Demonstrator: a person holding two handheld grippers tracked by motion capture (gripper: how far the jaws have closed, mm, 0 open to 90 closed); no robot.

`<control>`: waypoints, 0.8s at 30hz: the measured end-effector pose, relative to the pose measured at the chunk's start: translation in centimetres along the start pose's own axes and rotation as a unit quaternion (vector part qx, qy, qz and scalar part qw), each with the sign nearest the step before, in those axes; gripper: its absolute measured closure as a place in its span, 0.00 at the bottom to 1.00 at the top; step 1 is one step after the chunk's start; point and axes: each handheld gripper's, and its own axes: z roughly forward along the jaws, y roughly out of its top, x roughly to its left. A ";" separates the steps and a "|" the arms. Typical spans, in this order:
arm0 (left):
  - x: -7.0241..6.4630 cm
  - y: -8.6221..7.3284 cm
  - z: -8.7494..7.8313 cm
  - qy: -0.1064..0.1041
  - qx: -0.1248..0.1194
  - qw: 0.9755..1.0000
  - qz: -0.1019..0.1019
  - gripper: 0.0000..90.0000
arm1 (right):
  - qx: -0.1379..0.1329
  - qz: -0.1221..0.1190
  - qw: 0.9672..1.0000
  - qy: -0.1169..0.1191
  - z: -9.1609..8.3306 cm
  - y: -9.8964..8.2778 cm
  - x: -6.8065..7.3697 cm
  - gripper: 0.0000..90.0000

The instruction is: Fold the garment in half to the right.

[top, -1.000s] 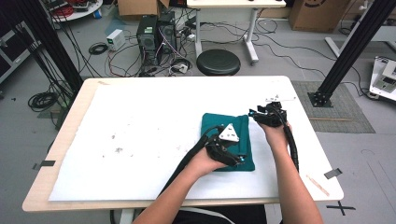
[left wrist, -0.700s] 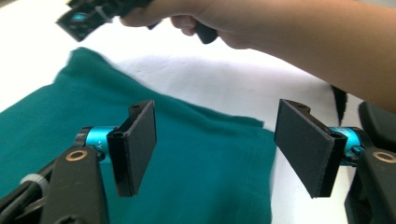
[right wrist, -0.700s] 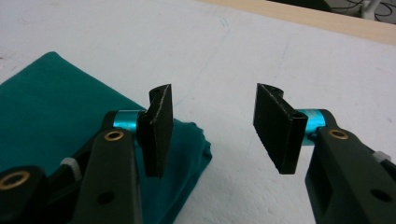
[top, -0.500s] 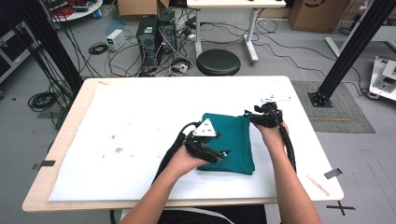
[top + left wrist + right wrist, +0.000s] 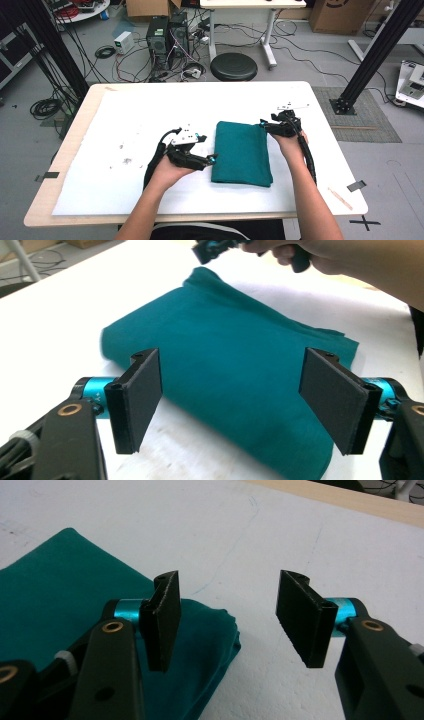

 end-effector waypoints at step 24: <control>3.7 -1.7 -4.5 0.074 -0.021 0.996 -0.039 0.28 | 0.059 -0.011 0.998 0.032 1.8 -0.7 0.3 0.91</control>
